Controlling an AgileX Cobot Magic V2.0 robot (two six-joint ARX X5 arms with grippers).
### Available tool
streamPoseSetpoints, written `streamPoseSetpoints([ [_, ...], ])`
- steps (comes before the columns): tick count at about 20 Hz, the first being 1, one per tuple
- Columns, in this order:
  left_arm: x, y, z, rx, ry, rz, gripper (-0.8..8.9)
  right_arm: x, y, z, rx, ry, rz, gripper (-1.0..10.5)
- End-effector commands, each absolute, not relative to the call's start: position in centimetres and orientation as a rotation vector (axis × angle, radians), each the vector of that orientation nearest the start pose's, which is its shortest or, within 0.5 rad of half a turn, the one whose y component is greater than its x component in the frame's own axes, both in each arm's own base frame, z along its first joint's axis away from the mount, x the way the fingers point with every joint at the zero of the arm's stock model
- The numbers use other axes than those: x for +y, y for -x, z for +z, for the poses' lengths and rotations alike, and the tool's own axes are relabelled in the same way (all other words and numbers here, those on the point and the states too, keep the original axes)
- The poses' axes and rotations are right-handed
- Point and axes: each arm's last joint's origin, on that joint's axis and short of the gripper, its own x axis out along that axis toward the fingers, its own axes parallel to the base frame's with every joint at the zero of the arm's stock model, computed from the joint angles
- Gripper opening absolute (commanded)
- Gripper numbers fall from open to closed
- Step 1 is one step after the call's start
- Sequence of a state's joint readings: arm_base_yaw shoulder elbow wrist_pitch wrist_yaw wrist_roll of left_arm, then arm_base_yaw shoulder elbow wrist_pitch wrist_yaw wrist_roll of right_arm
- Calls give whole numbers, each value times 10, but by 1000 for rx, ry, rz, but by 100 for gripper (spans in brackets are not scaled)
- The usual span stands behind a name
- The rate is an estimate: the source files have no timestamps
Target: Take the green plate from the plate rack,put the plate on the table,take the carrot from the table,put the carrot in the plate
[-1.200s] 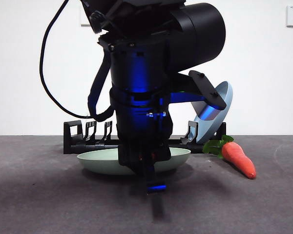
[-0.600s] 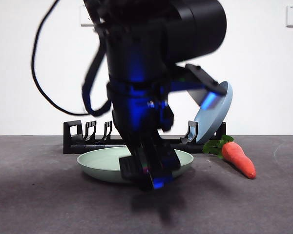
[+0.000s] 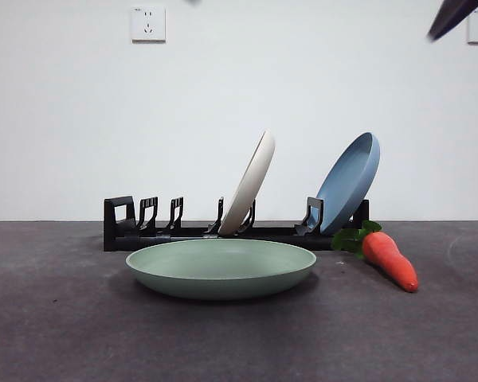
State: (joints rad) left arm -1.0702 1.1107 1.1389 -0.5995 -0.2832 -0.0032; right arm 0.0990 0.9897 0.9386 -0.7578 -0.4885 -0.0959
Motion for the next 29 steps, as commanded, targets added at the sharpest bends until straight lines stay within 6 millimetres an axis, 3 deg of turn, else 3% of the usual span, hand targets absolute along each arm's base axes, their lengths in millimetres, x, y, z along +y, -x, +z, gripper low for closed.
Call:
streamPoseSetpoints([
  [1,-170,-101,375,400,-241,-780,442,36,-209,294,789,-72,548,656],
  [5,-134,-81,396,317,-116,-801,441,52,-252,263,823,-2,448,656],
  [8,-122,-74,399,310,-98,-800,441,70,-279,238,821,54,391,652],
  [13,-119,-72,394,368,-102,-788,441,88,-310,194,838,109,302,651],
  [15,-119,-72,394,373,-93,-786,441,90,-318,179,852,106,299,590],
  [20,-118,-72,394,374,-95,-782,441,93,-329,155,868,83,286,546],
  [22,-118,-72,394,373,-95,-781,441,94,-330,148,882,85,285,449],
  [24,-118,-72,394,373,-95,-781,441,94,-331,143,893,80,280,422],
  [29,-118,-73,394,372,-97,-776,441,94,-332,144,884,74,264,33],
])
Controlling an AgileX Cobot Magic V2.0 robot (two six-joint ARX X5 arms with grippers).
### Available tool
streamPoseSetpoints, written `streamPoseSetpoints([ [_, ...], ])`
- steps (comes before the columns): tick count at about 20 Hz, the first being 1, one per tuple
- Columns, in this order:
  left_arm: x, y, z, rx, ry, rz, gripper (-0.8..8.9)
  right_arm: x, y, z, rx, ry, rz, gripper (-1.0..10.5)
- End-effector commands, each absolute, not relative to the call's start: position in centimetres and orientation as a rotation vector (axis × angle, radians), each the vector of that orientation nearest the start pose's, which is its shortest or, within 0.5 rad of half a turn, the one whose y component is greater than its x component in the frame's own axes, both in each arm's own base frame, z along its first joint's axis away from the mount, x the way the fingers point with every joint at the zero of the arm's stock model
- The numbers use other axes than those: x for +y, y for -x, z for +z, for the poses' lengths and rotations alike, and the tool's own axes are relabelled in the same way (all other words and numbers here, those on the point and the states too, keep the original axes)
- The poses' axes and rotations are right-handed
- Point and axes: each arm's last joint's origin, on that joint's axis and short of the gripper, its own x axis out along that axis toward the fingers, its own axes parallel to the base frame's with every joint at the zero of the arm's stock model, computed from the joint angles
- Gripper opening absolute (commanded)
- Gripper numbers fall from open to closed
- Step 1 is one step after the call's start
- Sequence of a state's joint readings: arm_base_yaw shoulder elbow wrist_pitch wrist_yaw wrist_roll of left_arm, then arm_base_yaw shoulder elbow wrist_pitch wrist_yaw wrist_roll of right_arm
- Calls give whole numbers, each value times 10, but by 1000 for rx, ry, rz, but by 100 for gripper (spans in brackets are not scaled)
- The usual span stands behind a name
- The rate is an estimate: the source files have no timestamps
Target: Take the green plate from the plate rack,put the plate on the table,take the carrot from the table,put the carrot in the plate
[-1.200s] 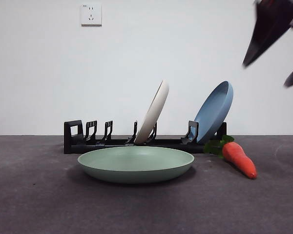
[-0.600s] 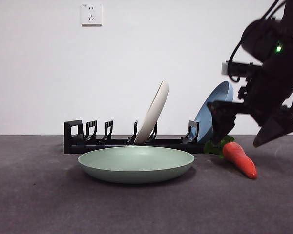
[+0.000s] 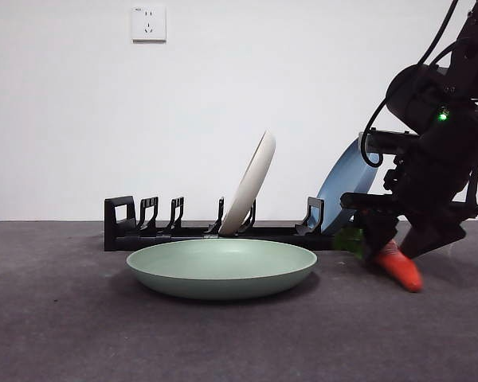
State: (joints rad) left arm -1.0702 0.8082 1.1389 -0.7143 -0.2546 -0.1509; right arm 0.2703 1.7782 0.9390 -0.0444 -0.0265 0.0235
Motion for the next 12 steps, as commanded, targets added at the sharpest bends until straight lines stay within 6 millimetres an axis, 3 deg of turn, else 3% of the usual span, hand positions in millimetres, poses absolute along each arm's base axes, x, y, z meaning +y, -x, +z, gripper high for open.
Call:
streamPoseSetpoints([
  [1,-118,-73,394,372,-97,-776,441,95,-332,144,884,76,267,-15],
  [4,-118,-73,394,375,-98,-776,441,101,-326,153,882,85,286,-15],
  [7,-117,-72,391,396,-115,-772,441,118,-309,190,788,96,353,-16],
  [9,-117,-72,390,402,-121,-770,441,138,-294,214,695,86,424,-16],
  [12,-117,-72,390,404,-122,-771,441,176,-281,220,613,74,534,-17],
])
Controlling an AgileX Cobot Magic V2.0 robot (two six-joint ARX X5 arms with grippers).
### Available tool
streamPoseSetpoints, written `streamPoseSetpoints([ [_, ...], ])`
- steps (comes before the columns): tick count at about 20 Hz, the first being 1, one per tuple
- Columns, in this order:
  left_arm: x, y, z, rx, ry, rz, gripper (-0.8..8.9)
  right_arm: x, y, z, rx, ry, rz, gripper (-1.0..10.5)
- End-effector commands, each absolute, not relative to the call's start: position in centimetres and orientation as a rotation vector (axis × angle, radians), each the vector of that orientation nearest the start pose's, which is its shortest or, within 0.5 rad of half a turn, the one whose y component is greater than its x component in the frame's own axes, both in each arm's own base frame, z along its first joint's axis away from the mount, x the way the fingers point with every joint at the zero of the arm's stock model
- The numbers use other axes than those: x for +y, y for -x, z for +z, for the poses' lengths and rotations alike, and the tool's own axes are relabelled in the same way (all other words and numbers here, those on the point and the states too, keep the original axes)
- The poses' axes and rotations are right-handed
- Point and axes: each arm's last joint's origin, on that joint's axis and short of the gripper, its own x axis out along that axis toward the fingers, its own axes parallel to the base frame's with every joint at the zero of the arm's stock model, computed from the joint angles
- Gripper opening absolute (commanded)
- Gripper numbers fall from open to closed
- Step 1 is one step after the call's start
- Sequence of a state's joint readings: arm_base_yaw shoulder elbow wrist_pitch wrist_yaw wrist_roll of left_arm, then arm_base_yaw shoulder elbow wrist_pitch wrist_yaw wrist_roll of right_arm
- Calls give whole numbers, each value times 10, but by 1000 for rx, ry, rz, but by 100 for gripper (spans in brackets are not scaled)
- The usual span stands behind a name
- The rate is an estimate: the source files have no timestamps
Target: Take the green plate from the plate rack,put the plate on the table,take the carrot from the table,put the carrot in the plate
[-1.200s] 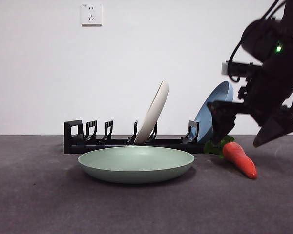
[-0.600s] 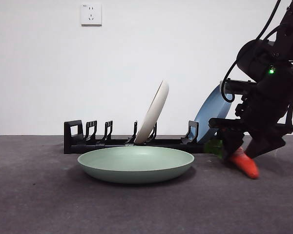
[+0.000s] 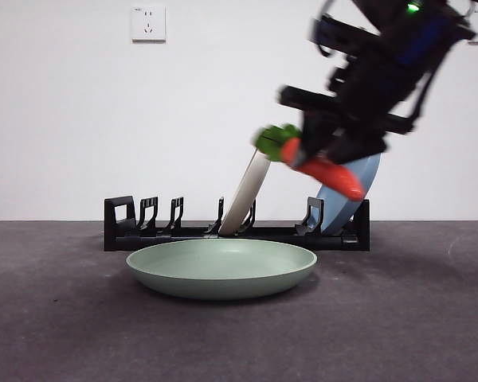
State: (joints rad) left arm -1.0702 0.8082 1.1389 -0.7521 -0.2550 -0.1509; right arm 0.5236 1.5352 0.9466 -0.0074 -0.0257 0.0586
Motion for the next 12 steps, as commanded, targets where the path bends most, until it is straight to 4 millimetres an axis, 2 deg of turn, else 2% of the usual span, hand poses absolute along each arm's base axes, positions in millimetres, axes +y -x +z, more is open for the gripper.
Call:
streamPoseSetpoints([
  [1,-117,-72,390,408,-125,-770,441,189,-278,215,599,78,568,-17],
  [5,-117,-72,389,415,-131,-769,441,221,-277,194,582,96,613,-17],
  [8,-116,-71,388,426,-140,-768,441,235,-290,176,632,117,612,-17],
  [12,-115,-71,386,441,-152,-765,441,249,-306,165,665,127,616,-17],
])
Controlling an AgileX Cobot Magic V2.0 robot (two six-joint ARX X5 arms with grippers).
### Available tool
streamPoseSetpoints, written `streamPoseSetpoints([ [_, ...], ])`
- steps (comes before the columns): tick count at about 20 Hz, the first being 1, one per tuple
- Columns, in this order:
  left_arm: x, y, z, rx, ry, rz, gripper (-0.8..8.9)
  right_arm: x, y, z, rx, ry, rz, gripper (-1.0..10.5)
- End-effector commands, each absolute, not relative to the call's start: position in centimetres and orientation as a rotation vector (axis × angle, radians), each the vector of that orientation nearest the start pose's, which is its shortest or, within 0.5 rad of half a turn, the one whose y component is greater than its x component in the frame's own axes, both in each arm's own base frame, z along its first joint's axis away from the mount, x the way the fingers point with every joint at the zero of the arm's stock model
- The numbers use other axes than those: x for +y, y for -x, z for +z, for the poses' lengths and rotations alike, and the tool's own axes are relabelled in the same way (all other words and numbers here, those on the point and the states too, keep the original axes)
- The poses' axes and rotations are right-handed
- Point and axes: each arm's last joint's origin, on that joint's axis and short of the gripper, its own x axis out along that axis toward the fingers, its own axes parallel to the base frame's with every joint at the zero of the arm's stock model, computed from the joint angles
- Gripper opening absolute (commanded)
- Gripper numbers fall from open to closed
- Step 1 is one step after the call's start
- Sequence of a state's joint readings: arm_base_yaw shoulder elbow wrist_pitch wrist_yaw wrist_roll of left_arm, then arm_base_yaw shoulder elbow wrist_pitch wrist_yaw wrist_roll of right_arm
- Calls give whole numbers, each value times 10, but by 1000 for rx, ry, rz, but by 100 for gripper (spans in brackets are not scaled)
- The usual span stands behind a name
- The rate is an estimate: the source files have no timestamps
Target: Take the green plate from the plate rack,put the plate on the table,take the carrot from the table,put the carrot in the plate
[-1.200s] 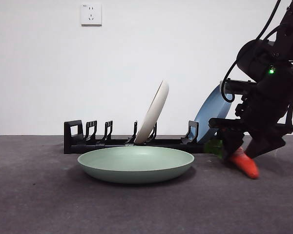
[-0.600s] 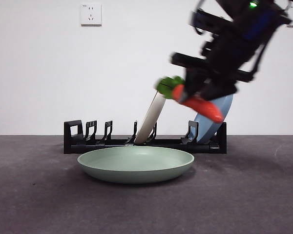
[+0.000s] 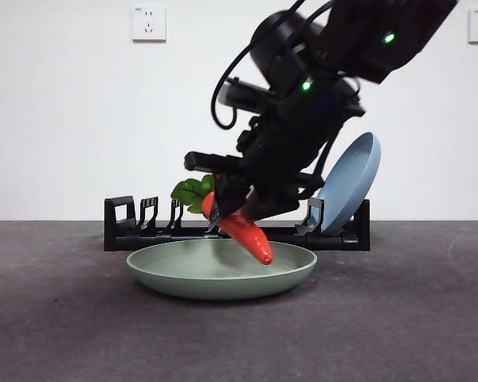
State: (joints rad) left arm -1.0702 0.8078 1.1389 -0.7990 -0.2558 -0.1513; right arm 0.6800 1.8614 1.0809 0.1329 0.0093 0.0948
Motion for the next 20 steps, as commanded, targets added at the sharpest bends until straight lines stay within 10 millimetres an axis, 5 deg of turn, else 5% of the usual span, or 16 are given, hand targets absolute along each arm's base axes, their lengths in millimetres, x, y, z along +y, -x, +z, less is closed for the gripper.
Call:
streamPoseSetpoints([
  [1,-115,-71,386,441,-152,-765,441,250,-307,162,679,132,615,-17],
  [8,-115,-71,386,442,-152,-765,441,248,-305,145,782,179,603,-9],
  [10,-115,-71,385,450,-158,-763,441,248,-304,144,791,180,605,121],
  [13,-114,-70,384,464,-165,-760,441,248,-304,143,800,177,605,463],
  [17,-114,-70,382,480,-174,-756,441,248,-304,147,791,175,605,473],
  [20,-113,-70,381,489,-182,-754,441,244,-299,175,732,153,615,473],
])
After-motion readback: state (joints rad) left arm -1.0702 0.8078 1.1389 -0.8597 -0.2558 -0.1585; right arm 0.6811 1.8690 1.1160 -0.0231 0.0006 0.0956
